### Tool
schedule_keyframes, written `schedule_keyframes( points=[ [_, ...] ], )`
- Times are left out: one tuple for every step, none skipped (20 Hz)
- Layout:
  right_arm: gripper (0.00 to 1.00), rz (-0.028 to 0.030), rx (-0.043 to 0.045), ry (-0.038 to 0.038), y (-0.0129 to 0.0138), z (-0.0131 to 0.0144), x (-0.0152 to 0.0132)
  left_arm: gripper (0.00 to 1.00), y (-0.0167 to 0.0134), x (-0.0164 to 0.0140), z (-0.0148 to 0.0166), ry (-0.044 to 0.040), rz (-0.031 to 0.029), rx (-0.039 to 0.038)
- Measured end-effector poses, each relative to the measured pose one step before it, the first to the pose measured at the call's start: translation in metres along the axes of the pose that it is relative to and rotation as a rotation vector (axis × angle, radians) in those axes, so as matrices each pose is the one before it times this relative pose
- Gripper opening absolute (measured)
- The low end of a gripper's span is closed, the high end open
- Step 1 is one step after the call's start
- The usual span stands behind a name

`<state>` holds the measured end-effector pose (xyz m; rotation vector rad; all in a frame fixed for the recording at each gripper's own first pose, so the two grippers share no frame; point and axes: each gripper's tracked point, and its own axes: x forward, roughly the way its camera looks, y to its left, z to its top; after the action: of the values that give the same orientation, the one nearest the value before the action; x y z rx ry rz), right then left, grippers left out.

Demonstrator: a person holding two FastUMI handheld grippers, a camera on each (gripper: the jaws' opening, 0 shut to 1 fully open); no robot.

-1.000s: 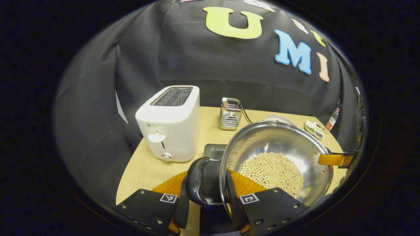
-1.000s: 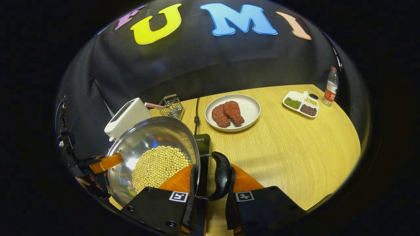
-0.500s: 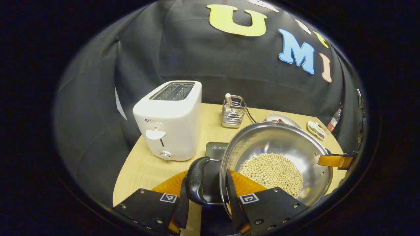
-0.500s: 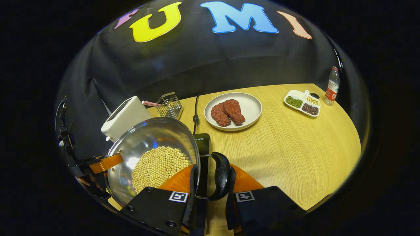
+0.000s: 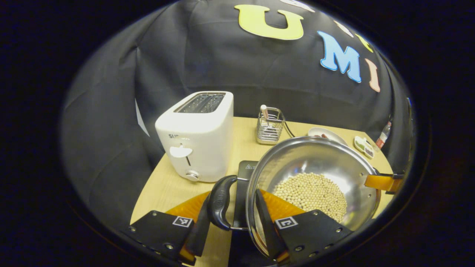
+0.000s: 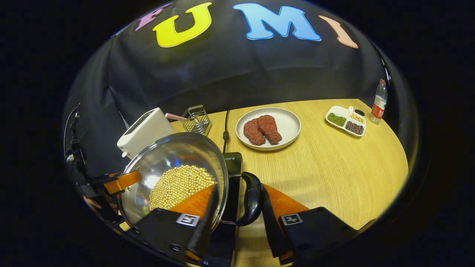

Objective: First push the handle of the pot to place it horizontally, then grasp the pot with both hands and set it on the induction cooktop.

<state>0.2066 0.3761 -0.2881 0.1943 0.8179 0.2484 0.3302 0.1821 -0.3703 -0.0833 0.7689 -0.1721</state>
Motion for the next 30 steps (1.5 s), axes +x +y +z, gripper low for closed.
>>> schedule_keyframes(
  points=[
    [0.84,-0.00906,-0.00855,-0.01701,-0.00118,0.00321,-0.00323,0.72,-0.00147,-0.00198,0.00277,-0.01239,0.00245,-0.00217],
    [0.97,-0.00668,-0.01059,-0.01991,-0.00196,0.00452,-0.00303,0.75,-0.00022,-0.00360,0.00177,-0.00626,0.00460,0.00140],
    [0.98,-0.00404,-0.00949,-0.01450,-0.00212,0.00318,-0.00304,0.75,0.00122,-0.00284,0.00249,-0.00489,0.00830,0.00179],
    [0.98,-0.00500,-0.00762,-0.01042,-0.00225,0.00267,-0.00441,0.76,0.00202,-0.00274,0.00248,-0.01084,0.01354,0.00007],
    [0.98,-0.00243,-0.00900,-0.01434,-0.00245,0.00359,-0.00525,0.76,0.00089,-0.00441,0.00400,-0.01732,0.00815,-0.00319],
    [0.98,-0.00191,-0.01004,-0.01700,-0.00332,0.00450,-0.00625,0.75,-0.00005,-0.00581,0.00513,-0.02132,0.00292,-0.00422],
    [0.98,-0.00391,-0.01065,-0.02319,-0.00415,0.00554,-0.00771,0.72,-0.00160,-0.00627,0.00730,-0.02473,0.00025,-0.00314],
    [0.98,-0.00772,-0.01104,-0.02897,-0.00655,0.00714,-0.00881,0.75,-0.00061,-0.00732,0.00631,-0.02613,0.01102,-0.00097],
    [0.98,-0.01021,-0.00795,-0.02761,-0.00801,0.00700,-0.00824,0.75,-0.00170,-0.00770,0.00692,-0.02829,0.00750,-0.00315],
    [0.98,-0.01186,-0.00378,-0.02481,-0.00971,0.00744,-0.00796,0.76,-0.00530,-0.00821,0.00916,-0.03354,0.00157,-0.01163],
    [0.98,-0.00904,-0.00106,-0.02480,-0.00886,0.00709,-0.00691,0.75,-0.00717,-0.00892,0.00939,-0.03569,-0.00251,-0.01024],
    [0.98,-0.01043,-0.00207,-0.02444,-0.01003,0.00731,-0.00717,0.75,-0.00727,-0.01089,0.00993,-0.03489,0.00035,-0.00697],
    [0.98,-0.01050,-0.00327,-0.02292,-0.01090,0.00640,-0.00769,0.72,-0.00816,-0.00980,0.00999,-0.03131,-0.00086,-0.00075],
    [0.98,-0.00934,-0.00684,-0.02357,-0.01070,0.00652,-0.00764,0.72,-0.00934,-0.01061,0.01001,-0.03183,-0.00342,0.00285],
    [0.98,-0.00884,-0.01200,-0.02312,-0.01096,0.00496,-0.00910,0.72,-0.01030,-0.00950,0.00934,-0.02078,-0.00148,0.00617],
    [0.98,-0.01051,-0.01797,-0.02591,-0.01171,0.00612,-0.00880,0.75,-0.01109,-0.01058,0.00707,-0.02196,-0.00551,0.00505],
    [0.98,-0.01262,-0.01652,-0.02412,-0.01156,0.00477,-0.00903,0.75,-0.01278,-0.00896,0.00871,-0.02155,-0.00362,0.00414],
    [0.98,-0.00096,-0.01168,-0.02341,-0.00960,0.00501,-0.01005,0.78,-0.01363,-0.00699,0.00768,-0.02116,-0.00266,0.00289],
    [0.98,-0.00110,-0.01005,-0.02369,-0.00846,0.00410,-0.01007,0.76,-0.01323,-0.00900,0.00729,-0.01864,-0.00360,0.00112],
    [0.98,-0.00276,-0.00970,-0.02293,-0.01066,0.00445,-0.01066,0.74,-0.01407,-0.01103,0.00309,-0.01348,-0.00400,-0.00093],
    [0.98,-0.00464,-0.01201,-0.02523,-0.01140,0.00474,-0.01177,0.72,-0.01486,-0.01081,0.00237,-0.00823,-0.00339,-0.00553],
    [0.98,-0.00565,-0.01057,-0.02576,-0.01183,0.00516,-0.01208,0.75,-0.01611,-0.01300,0.00367,-0.01407,-0.00489,-0.00808],
    [0.98,-0.00067,-0.00714,-0.02161,-0.00957,0.00401,-0.01040,0.75,-0.01550,-0.01320,0.00480,-0.01613,-0.00436,-0.00762],
    [0.98,-0.00119,-0.00622,-0.01892,-0.01126,0.00354,-0.01102,0.75,-0.01594,-0.01374,0.00360,-0.01694,-0.00830,-0.00392],
    [0.98,-0.00574,-0.00431,-0.02074,-0.01114,0.00384,-0.01078,0.72,-0.01568,-0.01137,0.00464,-0.01543,-0.01026,0.00178],
    [0.98,-0.00359,-0.00370,-0.01994,-0.01141,0.00398,-0.01100,0.72,-0.01265,-0.01358,0.00329,-0.01556,-0.00660,0.00629],
    [0.98,-0.00278,-0.00332,-0.01874,-0.00971,0.00279,-0.00906,0.75,-0.01070,-0.00779,0.00255,-0.01439,-0.00112,0.00642],
    [0.98,-0.00352,-0.00360,-0.01158,-0.01098,0.00136,-0.00987,0.72,-0.01115,-0.01311,0.00267,-0.01210,-0.00154,0.00393],
    [0.98,-0.00049,-0.00041,-0.01083,-0.00966,0.00147,-0.01055,0.75,-0.01144,-0.01073,0.00447,-0.01276,-0.00174,0.00237],
    [0.98,-0.00295,0.00104,-0.01255,-0.00947,0.00317,-0.01024,0.78,-0.01159,-0.01153,0.00471,-0.01474,-0.00578,0.00127]
  ],
)
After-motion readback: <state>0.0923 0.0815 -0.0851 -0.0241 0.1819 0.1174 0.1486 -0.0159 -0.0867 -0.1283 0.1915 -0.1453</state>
